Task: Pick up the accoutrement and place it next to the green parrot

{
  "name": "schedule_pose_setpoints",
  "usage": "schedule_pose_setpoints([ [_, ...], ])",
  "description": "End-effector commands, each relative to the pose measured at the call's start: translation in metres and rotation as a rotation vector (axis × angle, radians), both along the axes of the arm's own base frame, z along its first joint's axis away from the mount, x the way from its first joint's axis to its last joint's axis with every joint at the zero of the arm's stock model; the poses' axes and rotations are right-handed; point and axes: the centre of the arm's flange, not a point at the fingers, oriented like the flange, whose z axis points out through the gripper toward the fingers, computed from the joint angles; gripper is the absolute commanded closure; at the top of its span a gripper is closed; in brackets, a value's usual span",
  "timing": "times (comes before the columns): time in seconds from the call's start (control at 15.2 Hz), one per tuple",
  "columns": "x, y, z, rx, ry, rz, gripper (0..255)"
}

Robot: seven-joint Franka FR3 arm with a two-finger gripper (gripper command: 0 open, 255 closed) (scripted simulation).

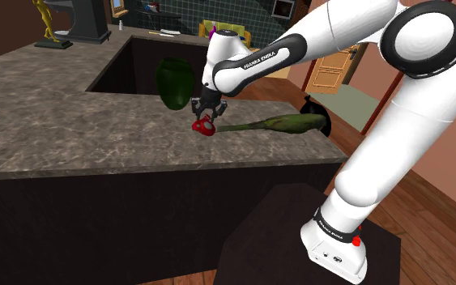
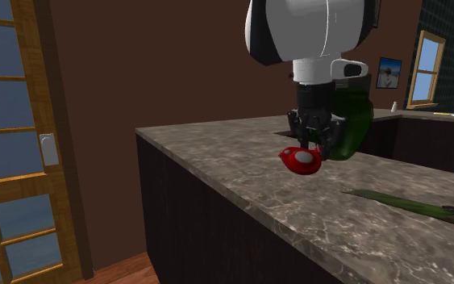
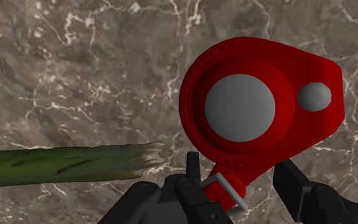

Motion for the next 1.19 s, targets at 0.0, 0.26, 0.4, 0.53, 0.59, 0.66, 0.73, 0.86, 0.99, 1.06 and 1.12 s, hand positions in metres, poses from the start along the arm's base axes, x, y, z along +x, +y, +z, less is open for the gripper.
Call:
schedule_pose_setpoints([
  [0.0, 0.000, -0.001, -0.011, 0.000, -0.001, 0.000, 255],
  [0.26, 0.000, -0.001, -0.032, 0.000, -0.001, 0.000, 255],
  [0.4, 0.000, -0.001, -0.043, 0.000, -0.001, 0.000, 255],
  [0.53, 0.000, -0.001, -0.052, 0.000, -0.001, 0.000, 255],
  [0.59, 0.000, -0.001, -0.052, 0.000, -0.001, 0.000, 255],
  [0.66, 0.000, -0.001, -0.052, 0.000, -0.001, 0.000, 255],
  [0.73, 0.000, -0.001, -0.052, 0.000, -0.001, 0.000, 255],
  [0.86, 0.000, -0.001, -0.052, 0.000, -0.001, 0.000, 255],
  [0.99, 0.000, -0.001, -0.052, 0.000, -0.001, 0.000, 255],
  [1.06, 0.000, -0.001, -0.052, 0.000, -0.001, 0.000, 255],
  [1.12, 0.000, -0.001, -0.052, 0.000, -0.001, 0.000, 0],
])
